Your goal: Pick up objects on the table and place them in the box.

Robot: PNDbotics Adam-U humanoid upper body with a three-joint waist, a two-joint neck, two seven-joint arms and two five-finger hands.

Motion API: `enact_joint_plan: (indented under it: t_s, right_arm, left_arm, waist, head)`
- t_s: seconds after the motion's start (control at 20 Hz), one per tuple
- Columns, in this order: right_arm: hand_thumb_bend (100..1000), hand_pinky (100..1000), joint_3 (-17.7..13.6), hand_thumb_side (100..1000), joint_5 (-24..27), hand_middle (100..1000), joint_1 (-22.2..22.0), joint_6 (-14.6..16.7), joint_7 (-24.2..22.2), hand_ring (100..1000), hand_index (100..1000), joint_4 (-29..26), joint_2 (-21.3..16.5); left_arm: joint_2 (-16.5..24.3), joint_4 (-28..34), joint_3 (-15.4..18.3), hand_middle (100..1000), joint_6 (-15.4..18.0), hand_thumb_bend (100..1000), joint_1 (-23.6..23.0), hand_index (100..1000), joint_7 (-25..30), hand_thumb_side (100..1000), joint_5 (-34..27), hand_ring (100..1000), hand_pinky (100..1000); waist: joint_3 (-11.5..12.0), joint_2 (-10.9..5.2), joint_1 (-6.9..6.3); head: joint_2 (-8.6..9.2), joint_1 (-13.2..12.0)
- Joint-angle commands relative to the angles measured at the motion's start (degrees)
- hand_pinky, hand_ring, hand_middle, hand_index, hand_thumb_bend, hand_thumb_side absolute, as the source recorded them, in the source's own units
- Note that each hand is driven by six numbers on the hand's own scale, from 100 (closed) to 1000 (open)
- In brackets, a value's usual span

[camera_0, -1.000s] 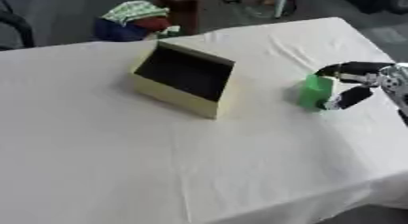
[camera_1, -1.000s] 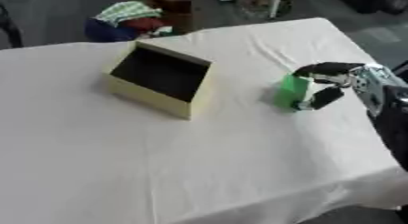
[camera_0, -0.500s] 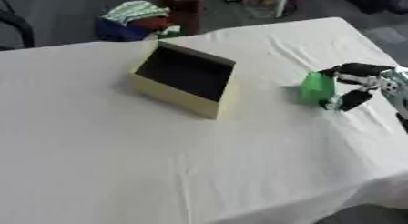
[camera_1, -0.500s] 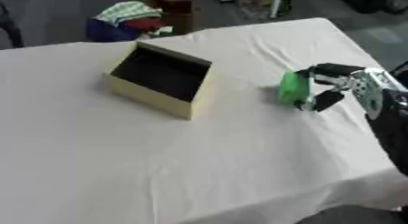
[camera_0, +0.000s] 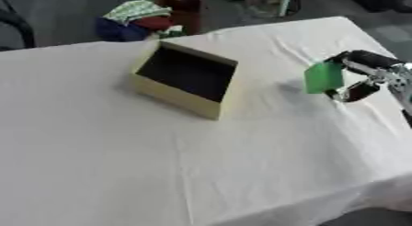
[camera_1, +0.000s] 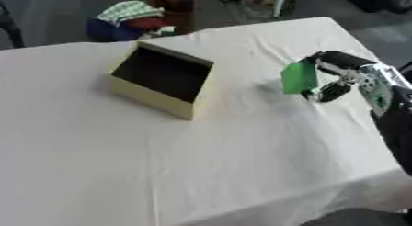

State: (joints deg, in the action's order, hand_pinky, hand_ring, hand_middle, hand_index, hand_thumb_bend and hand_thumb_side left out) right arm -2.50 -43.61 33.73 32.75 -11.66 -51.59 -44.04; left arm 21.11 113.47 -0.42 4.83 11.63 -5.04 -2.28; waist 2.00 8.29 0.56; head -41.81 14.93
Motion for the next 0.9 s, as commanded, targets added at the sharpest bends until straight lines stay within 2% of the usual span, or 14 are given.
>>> enact_joint_plan:
  t_s: [0.05, 0.2, 0.5, 0.7, 0.9]
  right_arm:
    - [100, 736, -0.67, 100, 2.89, 482, 2.21, 1.24, 2.67, 858, 719, -3.39, -1.78]
    - [100, 734, 0.70, 100, 5.39, 480, 5.11, 2.68, 3.01, 856, 718, -5.55, -1.37]
    - [100, 738, 5.06, 100, 9.83, 489, 12.50, 4.02, -0.84, 847, 730, -7.07, 2.19]
    - [100, 739, 7.75, 100, 9.20, 498, 17.54, 4.04, -3.92, 845, 734, -4.20, 6.34]
    - [100, 742, 8.85, 100, 6.19, 508, 22.79, 3.87, -7.16, 845, 742, 0.78, 11.30]
  left_arm:
    - [1.25, 1.12, 0.39, 539, -0.01, 100, 0.37, 816, 0.05, 760, -0.13, 554, 718]
    - [1.29, 1.12, 0.25, 539, -0.04, 100, 0.35, 816, 0.18, 759, -0.19, 555, 718]
    - [1.21, 1.12, -0.32, 540, -0.11, 100, 0.47, 816, 0.76, 759, -0.47, 555, 718]
    - [1.24, 1.12, -0.61, 540, -0.13, 100, 0.67, 816, 1.09, 759, -0.68, 555, 718]
    - [1.12, 1.12, -0.75, 539, -0.09, 100, 1.05, 816, 1.31, 758, -0.83, 554, 718]
  waist:
    - [-0.05, -0.94, 0.12]
    - [0.02, -1.20, 0.19]
    - [1.31, -1.81, 0.44]
    - [2.64, -1.83, 0.51]
    - [4.00, -1.57, 0.54]
  head:
    - [0.17, -0.06]
    - [-0.02, 0.14]
    - [-0.16, 1.14]
    - [0.00, 1.67]
    - [0.43, 1.73]
